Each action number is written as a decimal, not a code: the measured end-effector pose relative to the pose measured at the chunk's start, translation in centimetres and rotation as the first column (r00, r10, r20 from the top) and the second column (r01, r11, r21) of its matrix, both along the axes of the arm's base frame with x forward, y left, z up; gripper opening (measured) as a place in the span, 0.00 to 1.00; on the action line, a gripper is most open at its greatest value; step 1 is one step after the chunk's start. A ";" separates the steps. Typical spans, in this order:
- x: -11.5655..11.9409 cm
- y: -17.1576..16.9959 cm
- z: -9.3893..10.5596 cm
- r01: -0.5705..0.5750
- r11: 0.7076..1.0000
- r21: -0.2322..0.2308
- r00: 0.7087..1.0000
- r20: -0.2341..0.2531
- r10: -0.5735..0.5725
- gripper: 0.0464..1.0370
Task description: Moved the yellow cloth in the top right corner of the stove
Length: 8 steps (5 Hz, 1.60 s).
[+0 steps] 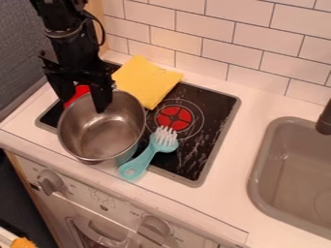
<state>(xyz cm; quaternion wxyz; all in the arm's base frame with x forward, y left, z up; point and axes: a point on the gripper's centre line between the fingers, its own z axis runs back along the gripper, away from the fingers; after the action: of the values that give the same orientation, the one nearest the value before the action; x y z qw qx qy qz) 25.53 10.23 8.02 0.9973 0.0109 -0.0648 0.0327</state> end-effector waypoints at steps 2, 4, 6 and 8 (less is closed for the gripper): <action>2.4 -0.3 0.2 0.052 0.998 0.023 0.997 -0.049 -0.051 0.96; 9.1 -0.5 -1.2 0.115 0.993 0.031 0.989 -0.098 -0.112 0.96; 12.8 0.5 -6.8 0.165 0.986 0.039 0.980 -0.118 -0.159 0.96; 14.2 1.1 -7.2 0.144 0.990 0.007 0.986 -0.090 -0.143 0.96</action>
<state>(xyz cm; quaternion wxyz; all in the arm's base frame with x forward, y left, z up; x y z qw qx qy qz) 39.74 11.30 0.83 0.9989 0.0144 -0.0212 -0.0402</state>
